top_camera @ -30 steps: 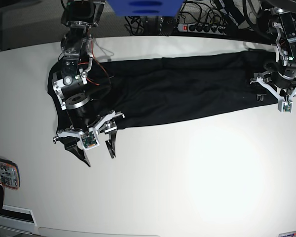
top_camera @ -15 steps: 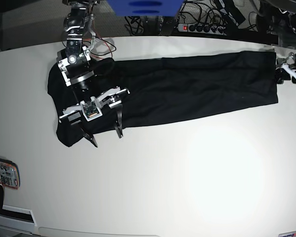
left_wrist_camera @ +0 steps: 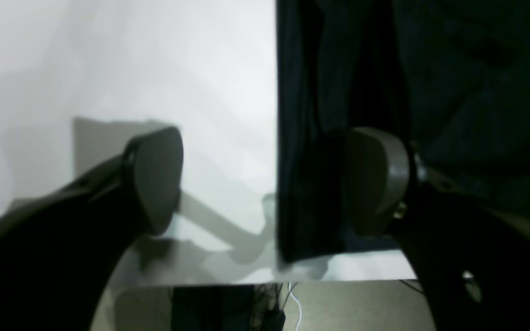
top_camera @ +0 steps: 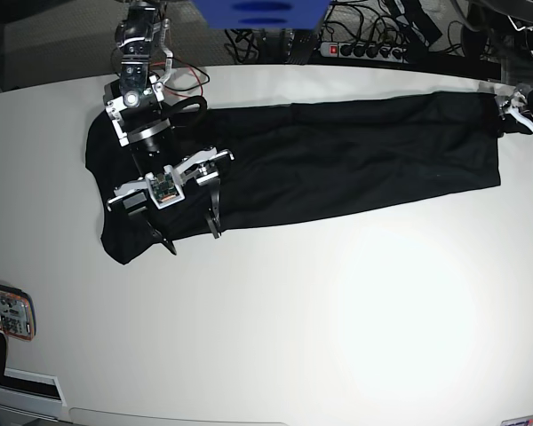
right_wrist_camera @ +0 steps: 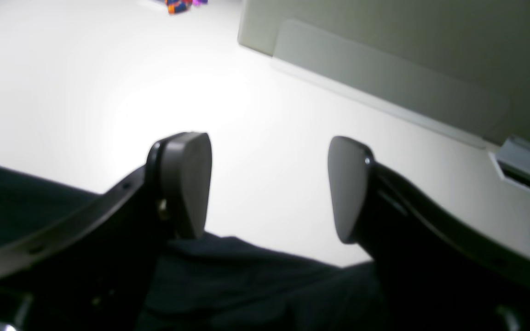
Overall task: Fold the T-shirt properly
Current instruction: 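Grasp the strip's end with the left gripper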
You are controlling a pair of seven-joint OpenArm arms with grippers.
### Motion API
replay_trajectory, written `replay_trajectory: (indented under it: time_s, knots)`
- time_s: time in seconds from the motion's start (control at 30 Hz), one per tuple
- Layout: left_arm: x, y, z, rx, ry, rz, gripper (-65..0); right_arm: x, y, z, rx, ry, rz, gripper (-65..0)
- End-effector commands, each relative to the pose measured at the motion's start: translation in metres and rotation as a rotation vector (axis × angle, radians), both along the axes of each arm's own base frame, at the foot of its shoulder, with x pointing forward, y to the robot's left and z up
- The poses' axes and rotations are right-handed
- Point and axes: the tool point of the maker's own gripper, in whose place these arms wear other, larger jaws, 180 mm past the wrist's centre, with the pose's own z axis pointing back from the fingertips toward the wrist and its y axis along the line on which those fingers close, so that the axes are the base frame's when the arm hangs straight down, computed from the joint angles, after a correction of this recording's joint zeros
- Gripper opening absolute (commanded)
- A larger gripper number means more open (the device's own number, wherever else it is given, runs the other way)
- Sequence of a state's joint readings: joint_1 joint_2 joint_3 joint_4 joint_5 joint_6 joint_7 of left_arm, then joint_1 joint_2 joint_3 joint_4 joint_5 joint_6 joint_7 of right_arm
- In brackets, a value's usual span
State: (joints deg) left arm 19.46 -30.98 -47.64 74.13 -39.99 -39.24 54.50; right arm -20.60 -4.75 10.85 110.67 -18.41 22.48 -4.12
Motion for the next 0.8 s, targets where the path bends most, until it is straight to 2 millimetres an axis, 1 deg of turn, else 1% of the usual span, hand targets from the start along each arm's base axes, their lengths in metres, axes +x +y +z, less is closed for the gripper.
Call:
replay_trajectory:
  time_s: [0.0, 0.1, 0.2, 0.27, 0.33, 0.43, 0.5, 0.57, 0.63, 0.67, 0.77]
  knots:
    - [0.012, 0.009, 0.011, 0.023, -0.029, -0.001, -13.3, 0.003, 0.001, 0.018, 0.024, -0.064, 0.001, -26.8]
    - [0.014, 0.003, 0.005, 0.003, -0.025, -0.003, -13.3, 0.003, 0.001, 0.018, 0.024, -0.064, 0.001, -26.8]
    - [0.018, -0.015, -0.004, -0.024, -0.004, -0.058, -13.3, 0.003, 0.001, 0.018, 0.024, -0.062, 0.001, -26.8]
    - [0.022, -0.034, -0.012, -0.059, -0.003, -0.079, -13.3, 0.004, 0.001, 0.018, 0.023, -0.062, 0.001, -26.8]
    - [0.026, -0.043, -0.016, -0.075, -0.006, -0.089, -13.3, 0.004, 0.001, 0.018, 0.024, -0.065, 0.001, -26.8]
    - [0.025, -0.059, -0.024, -0.116, -0.009, -0.08, -13.4, 0.004, 0.001, 0.018, 0.023, -0.062, 0.001, -26.8]
    - [0.024, -0.064, -0.027, -0.129, -0.005, -0.077, -13.4, 0.004, 0.001, 0.018, 0.023, -0.062, 0.001, -26.8]
    - [0.018, -0.069, -0.031, -0.141, 0.027, -0.084, -13.8, 0.004, 0.0, 0.017, 0.022, -0.061, -0.001, -26.8]
    - [0.017, -0.078, -0.035, -0.162, 0.031, -0.083, -16.4, 0.004, 0.0, 0.017, 0.022, -0.061, -0.001, -26.8]
    - [0.015, -0.079, -0.036, -0.165, 0.032, -0.081, -18.5, 0.004, 0.0, 0.017, 0.022, -0.061, -0.001, -26.8]
    - [0.014, -0.081, -0.038, -0.171, 0.034, -0.079, -27.4, 0.005, 0.0, 0.018, 0.022, -0.063, -0.001, -26.8]
